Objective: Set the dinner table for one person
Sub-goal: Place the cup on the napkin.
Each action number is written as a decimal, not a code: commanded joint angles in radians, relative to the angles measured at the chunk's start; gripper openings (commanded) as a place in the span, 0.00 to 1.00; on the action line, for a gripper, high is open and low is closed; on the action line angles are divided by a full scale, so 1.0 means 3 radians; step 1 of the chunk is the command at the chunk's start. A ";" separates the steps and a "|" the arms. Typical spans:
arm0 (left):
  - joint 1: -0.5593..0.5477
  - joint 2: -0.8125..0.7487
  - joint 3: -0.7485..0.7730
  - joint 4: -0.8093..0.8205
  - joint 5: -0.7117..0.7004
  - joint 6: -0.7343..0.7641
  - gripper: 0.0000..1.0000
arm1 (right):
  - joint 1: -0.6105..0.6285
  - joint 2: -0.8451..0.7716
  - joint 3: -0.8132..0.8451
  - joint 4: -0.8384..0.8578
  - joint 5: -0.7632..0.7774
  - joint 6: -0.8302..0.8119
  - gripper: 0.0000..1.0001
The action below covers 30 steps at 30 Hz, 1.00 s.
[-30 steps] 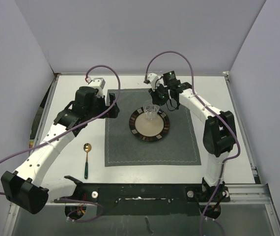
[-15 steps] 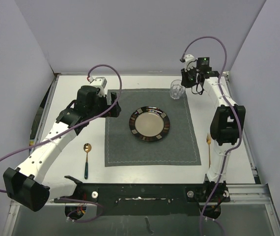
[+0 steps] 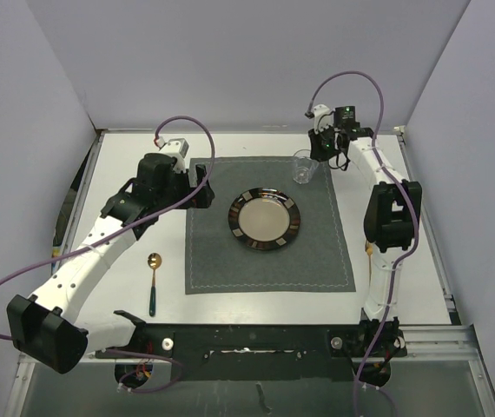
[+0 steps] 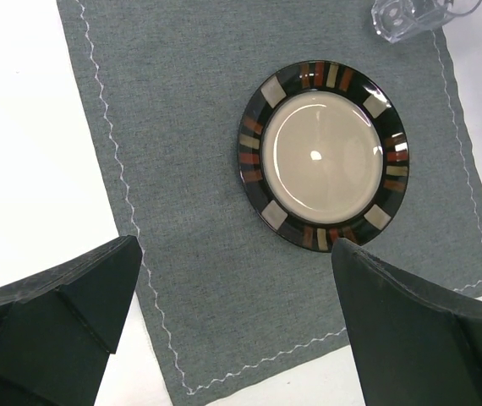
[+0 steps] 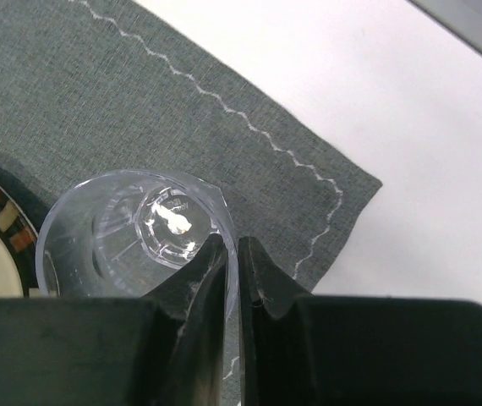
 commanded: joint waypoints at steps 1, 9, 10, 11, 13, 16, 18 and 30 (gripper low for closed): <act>0.0026 -0.0044 -0.0002 0.0196 0.0018 -0.0039 0.98 | -0.0065 -0.0059 0.0319 0.0204 0.0067 -0.0059 0.00; 0.0027 -0.0085 -0.0051 0.0196 0.0023 -0.0053 0.98 | -0.0135 -0.0066 0.0240 0.0219 0.0123 -0.0121 0.00; 0.0027 -0.0083 -0.0052 0.0193 0.0025 -0.0053 0.98 | -0.0133 -0.0064 0.0219 0.0229 0.0126 -0.0130 0.00; 0.0027 -0.0086 -0.0052 0.0191 0.0025 -0.0053 0.98 | -0.0131 -0.0063 0.0196 0.0236 0.0130 -0.0131 0.00; 0.0027 -0.0091 -0.0052 0.0186 0.0029 -0.0055 0.98 | -0.0130 -0.0053 0.0158 0.0245 0.0130 -0.0132 0.00; 0.0026 -0.0110 -0.0061 0.0174 0.0020 -0.0055 0.98 | -0.0125 -0.0029 0.0128 0.0269 0.0138 -0.0127 0.00; 0.0027 -0.0118 -0.0072 0.0166 0.0010 -0.0059 0.98 | -0.0127 0.0002 0.0128 0.0277 0.0141 -0.0127 0.00; 0.0027 -0.0075 -0.0093 0.0178 0.0008 -0.0075 0.98 | -0.0129 0.0084 0.0082 0.0358 0.0155 -0.0193 0.00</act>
